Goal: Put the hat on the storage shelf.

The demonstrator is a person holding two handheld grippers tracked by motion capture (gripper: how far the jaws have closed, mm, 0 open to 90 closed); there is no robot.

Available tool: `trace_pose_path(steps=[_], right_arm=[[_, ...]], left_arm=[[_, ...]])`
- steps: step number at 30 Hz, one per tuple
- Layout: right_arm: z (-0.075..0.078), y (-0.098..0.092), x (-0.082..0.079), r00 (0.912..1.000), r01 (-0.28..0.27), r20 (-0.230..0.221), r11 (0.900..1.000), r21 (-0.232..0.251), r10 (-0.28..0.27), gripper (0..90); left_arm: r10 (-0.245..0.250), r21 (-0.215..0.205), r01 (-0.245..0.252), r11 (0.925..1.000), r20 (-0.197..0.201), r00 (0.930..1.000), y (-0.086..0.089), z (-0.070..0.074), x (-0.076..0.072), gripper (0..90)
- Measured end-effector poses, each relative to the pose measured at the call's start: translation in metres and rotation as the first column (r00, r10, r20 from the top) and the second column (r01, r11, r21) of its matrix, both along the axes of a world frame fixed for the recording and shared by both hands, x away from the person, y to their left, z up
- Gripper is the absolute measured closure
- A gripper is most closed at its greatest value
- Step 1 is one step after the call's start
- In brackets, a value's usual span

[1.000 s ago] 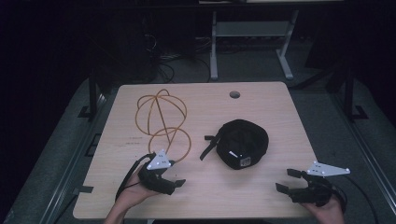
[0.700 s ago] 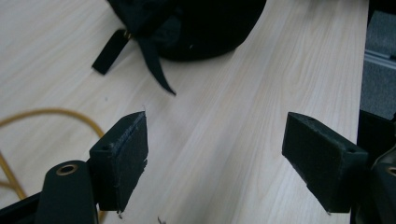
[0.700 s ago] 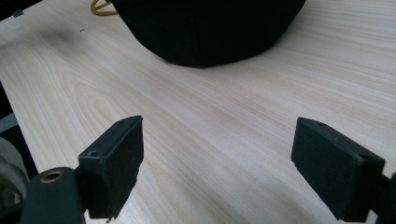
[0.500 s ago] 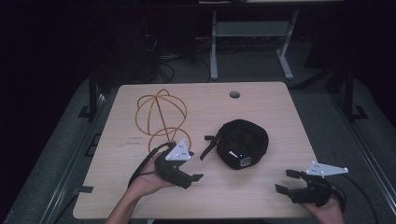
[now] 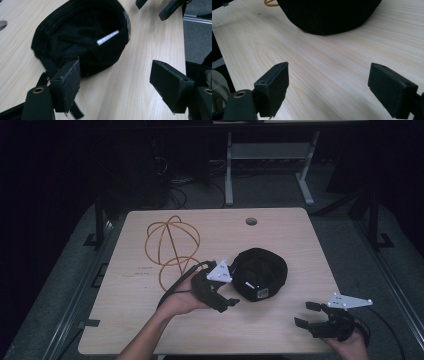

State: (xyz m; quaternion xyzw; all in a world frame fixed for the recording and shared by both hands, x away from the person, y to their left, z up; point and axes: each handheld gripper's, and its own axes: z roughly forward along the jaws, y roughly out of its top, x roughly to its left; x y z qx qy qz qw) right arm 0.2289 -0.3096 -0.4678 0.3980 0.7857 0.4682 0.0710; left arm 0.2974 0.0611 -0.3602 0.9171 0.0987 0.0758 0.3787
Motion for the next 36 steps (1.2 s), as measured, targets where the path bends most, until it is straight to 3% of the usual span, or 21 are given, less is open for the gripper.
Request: trace_pose_path(steps=[15,20,22,26,29,33,36], right_arm=[[0.0,0.001,0.0,1.0,-0.007,0.006,1.0,0.01,0.007,16.9],[0.002,-0.001,0.0,1.0,-0.001,0.009,1.0,0.022,0.001,16.9],[0.001,0.0,0.001,1.0,-0.003,0.009,1.0,0.022,0.002,17.0],[0.001,0.001,0.001,0.9999,-0.008,0.012,1.0,0.016,0.008,16.9],[0.001,0.001,0.001,0.9999,-0.009,0.011,1.0,0.023,0.009,16.9],[0.001,0.002,0.001,0.9998,-0.011,0.015,1.0,0.021,0.011,16.8],[0.001,0.002,0.0,0.9998,-0.009,0.016,1.0,0.022,0.008,16.6]], left_arm=[[-0.095,0.049,0.095,0.9942,-0.011,0.9954,-0.051,0.002,0.009,30.6],[-0.109,0.078,0.11,0.9908,-0.014,0.9939,-0.061,-0.001,0.012,33.2],[-0.107,0.121,0.107,0.9868,-0.012,0.9942,-0.069,-0.004,0.014,34.3],[-0.123,0.107,0.127,0.9861,-0.042,0.9915,-0.075,-0.006,0.015,36.7],[-0.142,0.149,0.148,0.9777,-0.049,0.9886,-0.082,-0.009,0.016,38.9],[-0.134,0.165,0.142,0.9759,-0.06,0.9892,-0.085,-0.013,0.019,43.5],[-0.135,0.196,0.147,0.9695,-0.07,0.9883,-0.086,-0.017,0.022,45.5]])
